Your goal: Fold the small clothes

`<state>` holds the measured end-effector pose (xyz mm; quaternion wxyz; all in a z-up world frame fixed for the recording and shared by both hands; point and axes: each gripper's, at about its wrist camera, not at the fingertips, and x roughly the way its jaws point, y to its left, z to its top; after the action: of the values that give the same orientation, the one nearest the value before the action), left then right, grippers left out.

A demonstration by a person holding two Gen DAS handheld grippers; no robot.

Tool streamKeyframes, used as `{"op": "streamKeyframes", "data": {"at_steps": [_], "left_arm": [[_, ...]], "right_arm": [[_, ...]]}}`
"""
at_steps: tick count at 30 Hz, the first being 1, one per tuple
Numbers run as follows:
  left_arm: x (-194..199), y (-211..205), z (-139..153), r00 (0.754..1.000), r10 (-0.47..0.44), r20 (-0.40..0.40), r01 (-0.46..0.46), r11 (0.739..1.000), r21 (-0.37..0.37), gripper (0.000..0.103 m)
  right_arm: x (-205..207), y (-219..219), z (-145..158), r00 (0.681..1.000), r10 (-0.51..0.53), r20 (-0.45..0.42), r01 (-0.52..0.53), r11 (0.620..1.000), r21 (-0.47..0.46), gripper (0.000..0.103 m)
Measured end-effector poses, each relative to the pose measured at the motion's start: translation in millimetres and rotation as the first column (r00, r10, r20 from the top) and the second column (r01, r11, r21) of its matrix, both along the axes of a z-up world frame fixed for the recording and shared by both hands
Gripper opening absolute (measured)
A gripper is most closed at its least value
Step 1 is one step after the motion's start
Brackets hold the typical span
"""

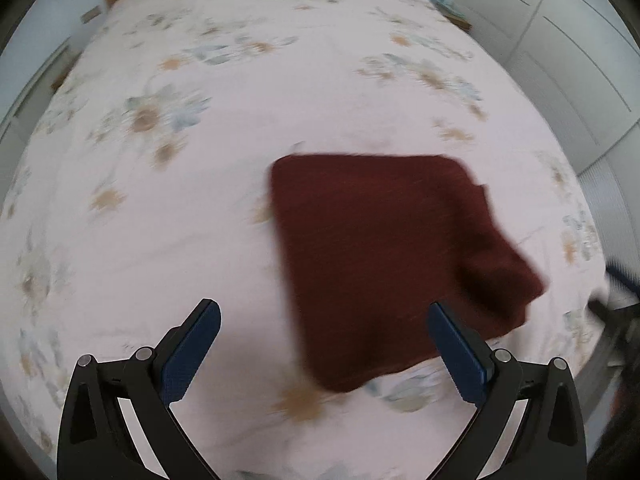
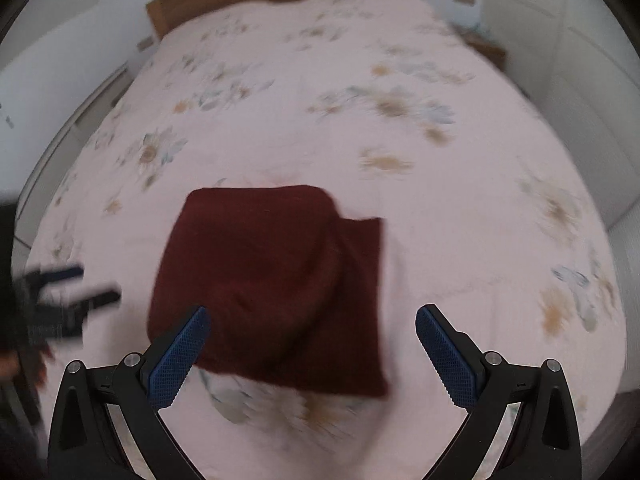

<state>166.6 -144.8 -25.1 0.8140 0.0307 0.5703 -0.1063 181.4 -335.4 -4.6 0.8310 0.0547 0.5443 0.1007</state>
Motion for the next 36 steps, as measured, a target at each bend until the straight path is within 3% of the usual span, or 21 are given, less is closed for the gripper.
{"op": "streamKeyframes", "data": {"at_steps": [2,5,8,10,12,15,21,24,28,36], "left_arm": [[-9.3,17.2,-6.7,1.0,0.016,-0.006,-0.016,1.0,-0.001,0.102],[-25.0,38.8,-16.3,0.999,0.04,-0.02,-0.041,0.999,-0.018,0.102],[-34.9,44.6,-24.8,0.998,0.04,-0.042,-0.04,0.999,-0.018,0.102],[-39.8,44.2,-30.8,0.998,0.031,-0.056,-0.031,0.999,-0.013,0.102],[-43.4,43.1,-34.2,0.998,0.02,-0.053,-0.02,1.0,0.0,0.102],[-48.4,41.1,-37.8,0.998,0.008,-0.059,-0.009,1.0,-0.013,0.102],[-50.9,36.9,-39.4,0.999,-0.003,-0.035,0.003,1.0,-0.009,0.102],[-50.8,35.2,-39.1,0.999,-0.01,-0.041,0.009,1.0,-0.024,0.102],[-51.5,31.5,-35.5,0.999,-0.023,-0.029,0.022,1.0,-0.014,0.102],[-55.9,20.1,-35.8,0.998,-0.049,-0.031,0.049,0.999,-0.02,0.102]], "right_arm": [[23.7,17.5,-16.4,0.997,0.017,-0.069,-0.015,0.999,0.035,0.089],[39.8,31.6,-42.6,0.986,0.021,-0.166,-0.007,0.996,0.085,0.088],[39.9,40.1,-69.1,0.974,0.011,-0.228,-0.009,1.0,0.01,0.087],[32.6,35.6,-83.2,0.966,0.01,-0.257,-0.008,1.0,0.009,0.083],[23.2,26.1,-91.8,0.962,0.005,-0.273,0.004,1.0,0.031,0.058],[13.9,11.7,-93.5,0.965,0.005,-0.264,0.021,0.995,0.094,0.039],[1.2,2.5,-72.7,0.983,0.028,-0.183,-0.014,0.997,0.074,0.023],[-3.1,-9.7,-58.9,0.99,0.009,-0.143,0.004,0.996,0.085,0.021],[-12.5,-25.8,-46.3,0.994,-0.012,-0.106,0.015,0.999,0.028,0.021],[-30.1,-36.8,-86.7,0.989,-0.026,-0.148,0.013,0.996,-0.09,0.02]]}}
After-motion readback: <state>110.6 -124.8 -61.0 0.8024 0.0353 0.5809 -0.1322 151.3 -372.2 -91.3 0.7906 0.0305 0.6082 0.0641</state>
